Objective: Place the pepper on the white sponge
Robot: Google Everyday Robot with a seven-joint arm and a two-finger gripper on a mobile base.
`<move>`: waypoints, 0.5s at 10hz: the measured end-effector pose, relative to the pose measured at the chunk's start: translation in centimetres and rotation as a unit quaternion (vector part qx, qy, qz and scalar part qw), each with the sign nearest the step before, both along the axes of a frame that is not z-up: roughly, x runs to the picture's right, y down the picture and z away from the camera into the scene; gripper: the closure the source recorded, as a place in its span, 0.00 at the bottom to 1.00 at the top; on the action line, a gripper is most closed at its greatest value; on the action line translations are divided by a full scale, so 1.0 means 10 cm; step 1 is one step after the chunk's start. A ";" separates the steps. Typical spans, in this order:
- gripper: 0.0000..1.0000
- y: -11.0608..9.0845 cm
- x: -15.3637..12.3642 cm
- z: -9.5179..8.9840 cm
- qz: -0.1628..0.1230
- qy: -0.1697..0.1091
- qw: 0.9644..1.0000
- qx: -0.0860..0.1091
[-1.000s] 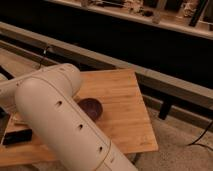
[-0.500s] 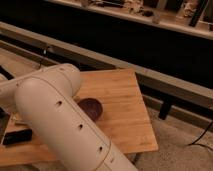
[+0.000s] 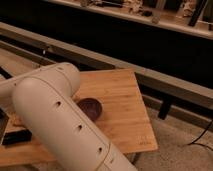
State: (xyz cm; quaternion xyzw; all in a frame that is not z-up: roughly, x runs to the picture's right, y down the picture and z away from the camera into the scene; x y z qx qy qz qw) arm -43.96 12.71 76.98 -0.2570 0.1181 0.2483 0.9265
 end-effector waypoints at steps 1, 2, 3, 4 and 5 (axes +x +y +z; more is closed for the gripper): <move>0.20 -0.07 -0.05 -0.10 -0.004 -0.004 1.000 0.009; 0.20 -0.12 -0.08 -0.17 -0.007 -0.006 1.000 0.016; 0.20 -0.16 -0.11 -0.24 -0.011 -0.008 1.000 0.022; 0.20 -0.17 -0.13 -0.30 -0.015 -0.007 1.000 0.025; 0.20 -0.16 -0.14 -0.33 -0.016 -0.007 1.000 0.026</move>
